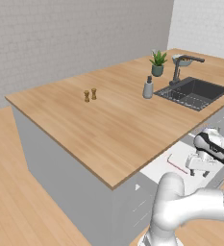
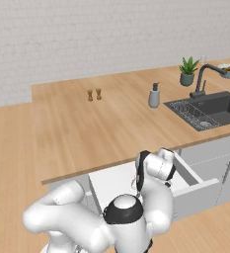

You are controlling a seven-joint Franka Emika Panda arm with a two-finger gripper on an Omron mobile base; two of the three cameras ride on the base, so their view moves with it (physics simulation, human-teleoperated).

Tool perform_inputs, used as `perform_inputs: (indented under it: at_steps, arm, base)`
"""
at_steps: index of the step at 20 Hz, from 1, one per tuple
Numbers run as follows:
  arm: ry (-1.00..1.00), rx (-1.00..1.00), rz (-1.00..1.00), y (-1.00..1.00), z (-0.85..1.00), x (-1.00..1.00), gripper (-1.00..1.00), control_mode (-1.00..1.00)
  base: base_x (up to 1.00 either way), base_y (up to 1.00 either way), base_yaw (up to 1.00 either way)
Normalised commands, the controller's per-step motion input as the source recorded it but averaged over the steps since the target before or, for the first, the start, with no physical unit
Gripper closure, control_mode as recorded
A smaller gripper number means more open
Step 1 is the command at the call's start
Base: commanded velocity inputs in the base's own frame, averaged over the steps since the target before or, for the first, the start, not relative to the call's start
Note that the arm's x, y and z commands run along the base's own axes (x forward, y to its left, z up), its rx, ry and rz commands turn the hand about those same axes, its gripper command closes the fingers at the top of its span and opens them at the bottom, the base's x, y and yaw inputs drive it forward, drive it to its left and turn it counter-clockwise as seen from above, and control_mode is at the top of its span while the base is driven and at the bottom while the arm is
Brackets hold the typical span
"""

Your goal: Take a straw from the drawer in front and place it inside the glass cup on the dining counter.

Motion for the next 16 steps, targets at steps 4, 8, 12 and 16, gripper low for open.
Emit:
perform_inputs:
  at_steps: [4,8,12,16]
  arm:
    - [0.00,0.00,0.01,-0.10,0.06,-0.87,-1.00,-1.00]
    - [0.03,0.00,0.02,-0.23,0.21,-0.76,-1.00,-1.00]
    - [0.04,0.00,0.04,-0.37,0.18,-0.68,-1.00,-1.00]
    - [0.06,0.00,0.02,-0.40,0.24,-0.39,-1.00,-1.00]
  base:
    - [0.00,0.00,0.00]
    - [0.00,0.00,0.00]
    - [0.00,0.00,0.00]
    - [0.00,0.00,0.00]
